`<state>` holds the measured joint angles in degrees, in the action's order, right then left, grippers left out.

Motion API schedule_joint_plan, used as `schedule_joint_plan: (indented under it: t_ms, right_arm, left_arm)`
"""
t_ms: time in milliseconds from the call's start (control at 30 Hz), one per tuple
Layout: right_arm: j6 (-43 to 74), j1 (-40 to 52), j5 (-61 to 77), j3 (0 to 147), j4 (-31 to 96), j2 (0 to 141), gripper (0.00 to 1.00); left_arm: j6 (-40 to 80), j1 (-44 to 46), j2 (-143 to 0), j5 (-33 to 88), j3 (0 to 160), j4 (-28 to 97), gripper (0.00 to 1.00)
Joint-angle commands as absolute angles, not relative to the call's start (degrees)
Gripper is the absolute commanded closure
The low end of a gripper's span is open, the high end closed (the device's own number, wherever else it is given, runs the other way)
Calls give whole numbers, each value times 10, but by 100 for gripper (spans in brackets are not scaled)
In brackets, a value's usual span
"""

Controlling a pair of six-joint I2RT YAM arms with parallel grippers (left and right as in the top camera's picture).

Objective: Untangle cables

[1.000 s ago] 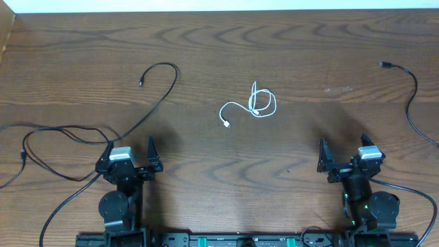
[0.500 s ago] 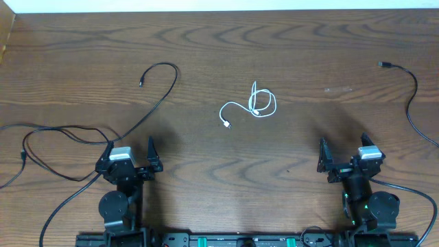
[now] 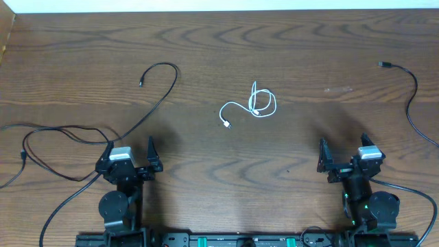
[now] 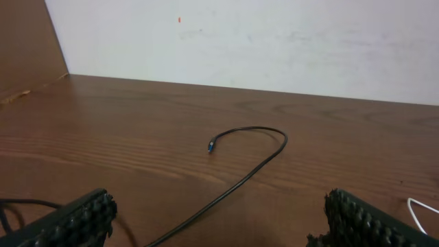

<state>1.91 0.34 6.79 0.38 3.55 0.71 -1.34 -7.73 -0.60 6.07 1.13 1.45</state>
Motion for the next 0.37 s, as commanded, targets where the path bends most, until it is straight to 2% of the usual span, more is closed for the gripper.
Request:
schedule_joint_plan:
  t_ms: [0, 333]
  right_arm:
    - [10, 4, 63, 3, 39, 4, 1]
    - [10, 4, 63, 3, 39, 4, 1]
  left_arm:
    - [-17, -79, -3, 68, 2, 36, 2]
    - [-17, -79, -3, 68, 2, 36, 2]
